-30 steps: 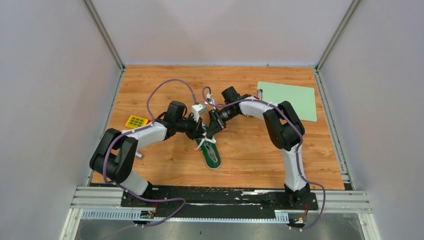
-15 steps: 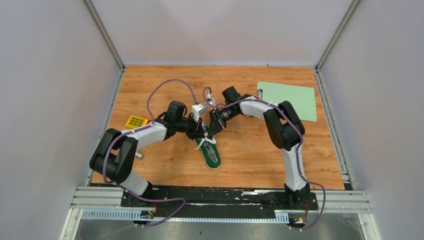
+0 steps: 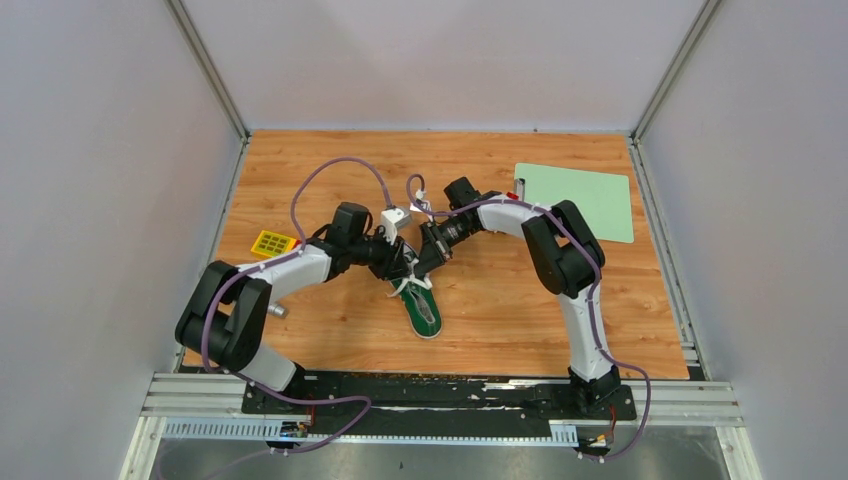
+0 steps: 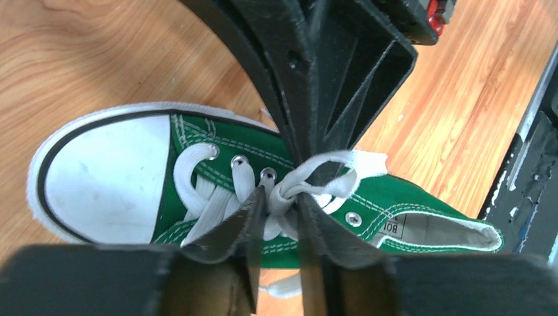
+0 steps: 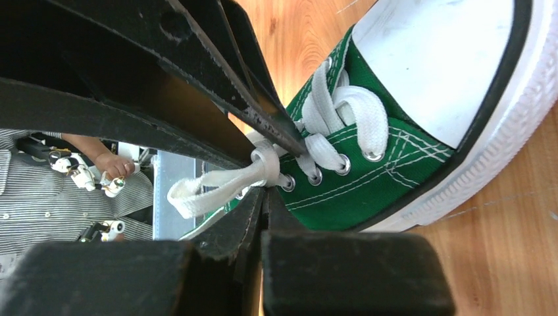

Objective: Tie the shoes
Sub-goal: Cross the shoelace with the shoelace.

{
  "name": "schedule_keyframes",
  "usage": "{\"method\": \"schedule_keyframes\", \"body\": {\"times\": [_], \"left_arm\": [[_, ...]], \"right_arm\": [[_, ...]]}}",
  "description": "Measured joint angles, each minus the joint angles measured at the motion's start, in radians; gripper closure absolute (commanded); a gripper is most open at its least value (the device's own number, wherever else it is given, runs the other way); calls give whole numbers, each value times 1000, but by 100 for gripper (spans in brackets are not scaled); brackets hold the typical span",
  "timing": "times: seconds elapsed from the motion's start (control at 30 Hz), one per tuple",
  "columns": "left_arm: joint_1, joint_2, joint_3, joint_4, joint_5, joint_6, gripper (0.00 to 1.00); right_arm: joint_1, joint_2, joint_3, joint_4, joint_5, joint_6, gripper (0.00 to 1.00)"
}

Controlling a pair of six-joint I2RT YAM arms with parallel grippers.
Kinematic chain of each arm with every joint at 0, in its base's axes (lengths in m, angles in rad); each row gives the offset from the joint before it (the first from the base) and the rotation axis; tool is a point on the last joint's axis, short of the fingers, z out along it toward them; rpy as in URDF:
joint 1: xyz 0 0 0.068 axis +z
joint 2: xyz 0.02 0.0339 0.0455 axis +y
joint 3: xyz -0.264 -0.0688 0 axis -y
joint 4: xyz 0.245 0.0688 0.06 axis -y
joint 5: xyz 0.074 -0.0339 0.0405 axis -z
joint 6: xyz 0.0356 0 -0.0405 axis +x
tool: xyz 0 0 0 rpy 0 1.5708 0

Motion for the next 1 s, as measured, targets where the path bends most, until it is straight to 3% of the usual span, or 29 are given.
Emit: {"method": "schedule_keyframes", "body": {"times": [0.17, 0.4, 0.77, 0.9, 1.0], "left_arm": [[5, -56, 12, -89, -23, 35, 49], [18, -105, 58, -271, -26, 135, 43], [24, -93, 117, -331, -10, 156, 45], [29, -56, 142, -358, -14, 166, 46], [31, -6, 173, -383, -19, 172, 54]], "right_arm": [[-2, 0, 0, 0, -10, 13, 100], [-15, 0, 0, 2, -5, 31, 100], [-19, 0, -3, 14, -1, 54, 100], [-19, 0, -4, 24, 2, 66, 95], [-19, 0, -4, 26, 5, 74, 91]]}}
